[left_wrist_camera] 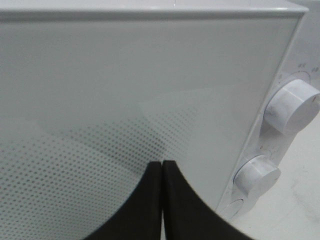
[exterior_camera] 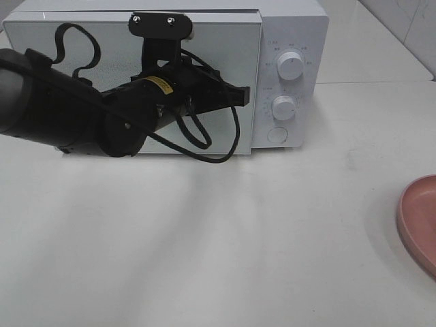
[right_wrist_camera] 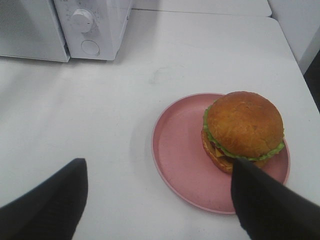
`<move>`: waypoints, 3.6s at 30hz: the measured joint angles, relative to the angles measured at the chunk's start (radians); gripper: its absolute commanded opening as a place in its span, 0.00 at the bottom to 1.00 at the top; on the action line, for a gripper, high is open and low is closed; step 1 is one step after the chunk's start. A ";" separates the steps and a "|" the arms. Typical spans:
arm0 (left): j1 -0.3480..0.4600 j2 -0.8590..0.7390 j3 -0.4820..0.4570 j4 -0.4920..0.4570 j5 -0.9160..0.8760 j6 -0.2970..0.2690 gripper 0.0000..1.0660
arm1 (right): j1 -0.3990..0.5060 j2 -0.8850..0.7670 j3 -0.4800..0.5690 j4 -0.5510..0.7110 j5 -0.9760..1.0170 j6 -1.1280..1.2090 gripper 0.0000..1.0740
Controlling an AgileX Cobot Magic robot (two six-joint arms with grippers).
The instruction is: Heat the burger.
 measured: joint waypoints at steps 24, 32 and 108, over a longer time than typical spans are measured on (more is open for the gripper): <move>0.018 0.054 -0.082 -0.025 0.062 0.035 0.00 | 0.000 0.000 0.000 0.000 0.000 0.000 0.71; 0.029 0.028 -0.089 -0.027 0.160 0.036 0.00 | 0.000 0.000 0.000 0.000 0.000 0.000 0.71; 0.778 -1.046 0.426 0.195 1.647 -0.007 0.94 | 0.000 0.000 0.000 0.000 0.000 0.000 0.71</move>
